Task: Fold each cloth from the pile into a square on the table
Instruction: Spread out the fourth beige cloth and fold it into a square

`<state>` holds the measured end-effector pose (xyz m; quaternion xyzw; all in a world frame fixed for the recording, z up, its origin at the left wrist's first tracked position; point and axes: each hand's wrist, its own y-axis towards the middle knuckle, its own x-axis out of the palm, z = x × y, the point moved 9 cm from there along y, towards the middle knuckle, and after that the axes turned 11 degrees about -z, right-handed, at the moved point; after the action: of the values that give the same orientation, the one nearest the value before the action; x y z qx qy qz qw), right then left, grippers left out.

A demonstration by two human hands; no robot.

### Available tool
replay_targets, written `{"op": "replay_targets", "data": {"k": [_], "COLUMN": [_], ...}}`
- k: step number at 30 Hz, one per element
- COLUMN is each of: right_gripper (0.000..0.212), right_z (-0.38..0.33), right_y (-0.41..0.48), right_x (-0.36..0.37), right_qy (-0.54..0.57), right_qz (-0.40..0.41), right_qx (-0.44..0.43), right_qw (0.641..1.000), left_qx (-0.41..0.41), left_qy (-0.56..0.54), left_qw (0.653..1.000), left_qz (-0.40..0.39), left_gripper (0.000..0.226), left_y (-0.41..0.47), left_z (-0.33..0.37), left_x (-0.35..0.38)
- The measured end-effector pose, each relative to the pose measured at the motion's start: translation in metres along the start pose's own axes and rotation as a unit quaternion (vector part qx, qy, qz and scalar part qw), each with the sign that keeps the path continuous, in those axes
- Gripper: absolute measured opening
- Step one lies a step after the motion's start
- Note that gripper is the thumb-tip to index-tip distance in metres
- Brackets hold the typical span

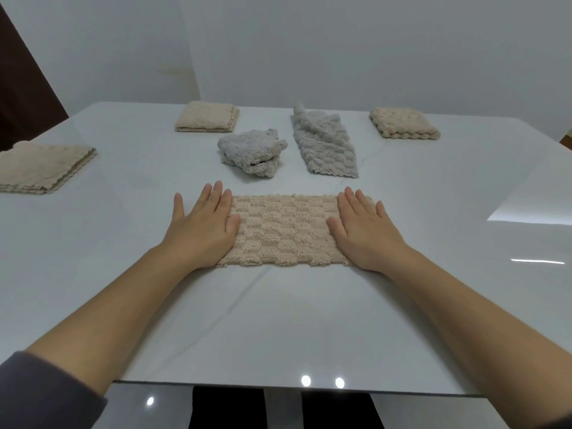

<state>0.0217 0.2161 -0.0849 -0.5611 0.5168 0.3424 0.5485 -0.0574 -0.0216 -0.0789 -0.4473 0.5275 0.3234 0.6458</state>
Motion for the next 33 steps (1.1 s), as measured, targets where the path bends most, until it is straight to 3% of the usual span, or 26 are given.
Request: {"op": "replay_targets", "data": {"k": [3,7,17,22,25,28,31,33], "right_gripper": [0.064,0.065,0.064,0.063,0.062,0.061,0.061,0.062], "right_z": [-0.001,-0.001,-0.002,-0.007,-0.037,-0.072,-0.079,-0.077], "right_y": [0.001,0.000,-0.001,0.000,-0.002,-0.005,0.002,0.004], "right_x": [0.000,0.000,-0.001,-0.008,-0.020,-0.017,0.002,0.007], "right_qy": [-0.005,-0.008,-0.013,-0.033,-0.039,-0.025,-0.026,-0.030], "right_qz": [0.000,0.006,-0.006,-0.037,-0.003,0.008,-0.018,-0.015], "right_qx": [0.002,0.007,0.007,0.025,-0.017,-0.074,-0.075,-0.070], "right_qw": [1.000,1.000,1.000,0.998,0.999,0.997,0.997,0.997], "left_qx": [0.053,0.136,-0.001,-0.016,-0.040,-0.045,-0.061,-0.078], "left_qy": [-0.004,-0.037,-0.022,0.002,-0.076,-0.271,-0.486,-0.526], "left_qw": [0.996,0.990,1.000,0.997,0.996,0.962,0.871,0.843], "left_qz": [0.068,0.018,-0.015,0.078,0.018,0.000,-0.037,-0.084], "left_gripper": [0.061,0.060,0.059,0.043,0.031,0.022,0.026,0.041], "left_y": [-0.006,-0.003,0.004,0.011,0.021,0.024,0.016,0.007], "left_z": [0.038,0.112,0.009,-0.010,-0.016,-0.020,-0.028,-0.032], "left_x": [-0.022,-0.007,0.005,-0.033,-0.040,-0.042,-0.032,-0.018]}}
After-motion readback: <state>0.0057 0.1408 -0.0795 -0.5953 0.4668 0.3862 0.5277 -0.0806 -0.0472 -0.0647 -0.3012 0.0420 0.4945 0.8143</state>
